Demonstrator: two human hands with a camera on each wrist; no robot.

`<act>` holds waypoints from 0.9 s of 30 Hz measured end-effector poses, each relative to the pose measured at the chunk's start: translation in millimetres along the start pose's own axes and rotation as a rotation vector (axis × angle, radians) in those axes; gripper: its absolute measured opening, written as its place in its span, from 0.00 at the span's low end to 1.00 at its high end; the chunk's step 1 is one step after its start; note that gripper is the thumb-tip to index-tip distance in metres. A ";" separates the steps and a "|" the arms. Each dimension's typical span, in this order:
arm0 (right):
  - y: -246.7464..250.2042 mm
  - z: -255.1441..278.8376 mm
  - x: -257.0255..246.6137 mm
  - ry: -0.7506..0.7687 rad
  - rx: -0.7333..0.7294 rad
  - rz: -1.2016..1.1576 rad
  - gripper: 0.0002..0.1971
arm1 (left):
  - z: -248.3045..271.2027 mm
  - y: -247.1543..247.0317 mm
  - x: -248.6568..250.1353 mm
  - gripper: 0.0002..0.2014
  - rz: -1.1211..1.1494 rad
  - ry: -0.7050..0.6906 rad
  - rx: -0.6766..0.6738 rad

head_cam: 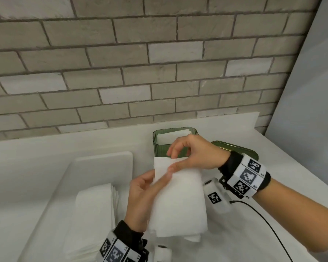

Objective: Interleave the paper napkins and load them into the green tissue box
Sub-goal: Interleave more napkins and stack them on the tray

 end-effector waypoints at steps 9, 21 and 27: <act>-64.0 20.1 60.3 -0.261 -0.317 -0.622 0.32 | -8.0 10.1 -24.0 0.41 0.205 -0.040 0.204; -46.5 14.7 120.4 -0.217 0.153 -0.878 0.09 | -27.1 23.2 -70.6 0.16 -0.283 0.131 -0.053; -69.0 10.2 155.6 -0.397 0.085 -0.797 0.17 | -23.0 23.0 -103.5 0.19 -0.362 0.358 -0.208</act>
Point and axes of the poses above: each hand's wrist, its own z-axis away from the middle knuckle, its own y-axis out of the back of the hand, x = y × z, the point moved 3 cm from there along -z, towards the middle knuckle, and after that the axes turned 15 degrees about -y, right-handed, at the moved point
